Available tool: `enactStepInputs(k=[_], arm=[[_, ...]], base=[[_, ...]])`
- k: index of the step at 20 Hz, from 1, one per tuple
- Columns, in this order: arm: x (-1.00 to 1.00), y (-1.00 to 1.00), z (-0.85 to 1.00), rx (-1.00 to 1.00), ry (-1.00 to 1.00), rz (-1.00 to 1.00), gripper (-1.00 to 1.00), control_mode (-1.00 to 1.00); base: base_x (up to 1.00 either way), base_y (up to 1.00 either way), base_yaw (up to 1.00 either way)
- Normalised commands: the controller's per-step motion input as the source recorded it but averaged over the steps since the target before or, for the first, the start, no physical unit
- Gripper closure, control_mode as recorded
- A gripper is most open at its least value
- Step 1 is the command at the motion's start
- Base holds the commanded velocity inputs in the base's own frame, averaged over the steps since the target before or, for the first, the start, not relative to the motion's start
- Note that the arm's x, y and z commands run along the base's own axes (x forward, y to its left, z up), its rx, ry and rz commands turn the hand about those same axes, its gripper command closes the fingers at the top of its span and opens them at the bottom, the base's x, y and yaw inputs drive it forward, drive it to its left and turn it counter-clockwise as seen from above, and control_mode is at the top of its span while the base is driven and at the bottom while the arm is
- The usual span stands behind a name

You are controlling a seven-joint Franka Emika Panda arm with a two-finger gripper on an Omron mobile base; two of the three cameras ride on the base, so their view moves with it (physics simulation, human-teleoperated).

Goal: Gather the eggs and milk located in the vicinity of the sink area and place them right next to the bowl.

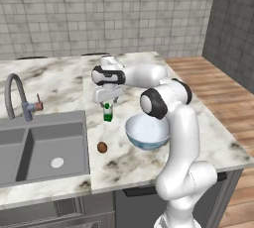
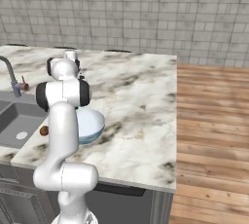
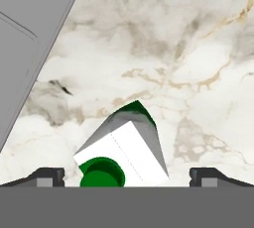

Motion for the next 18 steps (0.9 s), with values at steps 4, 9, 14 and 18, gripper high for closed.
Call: enactStepInputs(k=[4,9,14,18], arm=[[0.0,0.0,-0.05,0.0,0.0,0.0,-1.0,-1.0],[0.0,0.0,-0.33,0.0,0.0,0.0,-1.0,-1.0],[0.0,0.0,-0.14,0.0,0.0,0.0,-1.0,-1.0],[0.0,0.0,0.0,0.0,0.0,0.0,1.0,-1.0]], base=[[0.0,0.0,0.0],[0.0,0.0,0.0],[0.0,0.0,0.0],[0.0,0.0,0.0]])
